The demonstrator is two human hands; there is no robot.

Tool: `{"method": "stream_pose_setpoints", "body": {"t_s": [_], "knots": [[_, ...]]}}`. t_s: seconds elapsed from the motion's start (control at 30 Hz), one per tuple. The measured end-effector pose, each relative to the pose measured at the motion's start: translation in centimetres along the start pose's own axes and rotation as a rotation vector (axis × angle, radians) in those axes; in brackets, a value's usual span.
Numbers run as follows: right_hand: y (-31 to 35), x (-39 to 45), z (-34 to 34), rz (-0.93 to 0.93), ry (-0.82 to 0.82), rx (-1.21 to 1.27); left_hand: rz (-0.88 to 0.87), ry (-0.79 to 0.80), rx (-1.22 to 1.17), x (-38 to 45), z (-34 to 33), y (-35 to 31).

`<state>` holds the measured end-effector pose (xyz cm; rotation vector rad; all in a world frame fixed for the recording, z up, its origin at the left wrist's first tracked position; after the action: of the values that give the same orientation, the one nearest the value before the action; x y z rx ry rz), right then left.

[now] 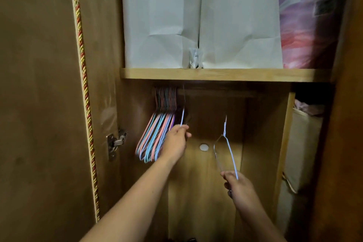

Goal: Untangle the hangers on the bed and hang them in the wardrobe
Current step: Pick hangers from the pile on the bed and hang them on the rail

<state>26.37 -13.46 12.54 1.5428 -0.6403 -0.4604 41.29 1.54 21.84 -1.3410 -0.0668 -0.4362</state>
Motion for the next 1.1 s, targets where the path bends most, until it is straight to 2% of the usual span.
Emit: {"method": "stream_pose_setpoints", "body": {"t_s": [0.3, 0.6, 0.8, 0.97, 1.1], "knots": [[0.7, 1.3, -1.3, 0.034, 0.034, -0.064, 0.128, 0.023, -0.003, -0.3, -1.0, 4.9], [3.6, 1.6, -3.9, 0.168, 0.071, -0.117, 0.061, 0.029, 0.216, -5.4, 3.0, 3.5], [6.5, 6.1, -9.7, 0.297, 0.028, -0.275, 0.058, -0.079, 0.358, -5.1, 7.9, 3.0], [4.6, 7.7, -14.5, 0.291, 0.109, -0.483, 0.075, 0.005, 0.336, -6.1, 8.6, 3.0], [2.5, 6.9, -17.0, 0.328, 0.165, -0.542, 0.080, 0.012, 0.350, -7.1, 9.7, 3.2]]}}
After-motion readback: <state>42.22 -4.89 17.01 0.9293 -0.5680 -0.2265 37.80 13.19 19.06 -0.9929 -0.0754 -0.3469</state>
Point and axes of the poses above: each hand's wrist, its own x-axis towards the middle knuckle, its own z-axis out of the back of the hand, y = z × x, the point moved 3 cm from there along x, towards the middle knuckle, and after that the axes turned 8 degrees about x, right-handed, at the moved point
